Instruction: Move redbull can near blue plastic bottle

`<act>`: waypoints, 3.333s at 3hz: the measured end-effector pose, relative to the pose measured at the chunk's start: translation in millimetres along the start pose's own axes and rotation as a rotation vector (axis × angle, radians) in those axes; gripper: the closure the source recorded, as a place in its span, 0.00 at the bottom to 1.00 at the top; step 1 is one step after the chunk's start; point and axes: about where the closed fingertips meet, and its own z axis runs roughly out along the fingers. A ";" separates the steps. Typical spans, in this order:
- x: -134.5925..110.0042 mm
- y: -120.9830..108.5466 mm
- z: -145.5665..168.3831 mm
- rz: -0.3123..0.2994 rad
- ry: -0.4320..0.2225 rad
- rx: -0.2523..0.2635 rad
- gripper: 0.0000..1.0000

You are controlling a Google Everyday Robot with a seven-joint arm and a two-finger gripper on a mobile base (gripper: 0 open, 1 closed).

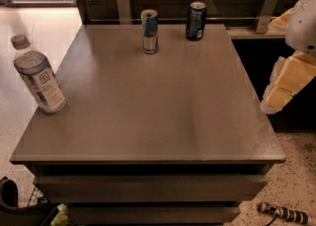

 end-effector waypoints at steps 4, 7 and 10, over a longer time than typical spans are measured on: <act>-98.9 -169.4 90.6 0.237 -0.650 0.295 0.00; -144.5 -184.6 129.0 0.281 -0.859 0.226 0.00; -234.4 -186.5 209.9 0.323 -1.050 0.035 0.00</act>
Offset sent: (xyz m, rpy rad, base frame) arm 0.2182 0.0306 0.0051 0.5210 -0.4934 -0.1954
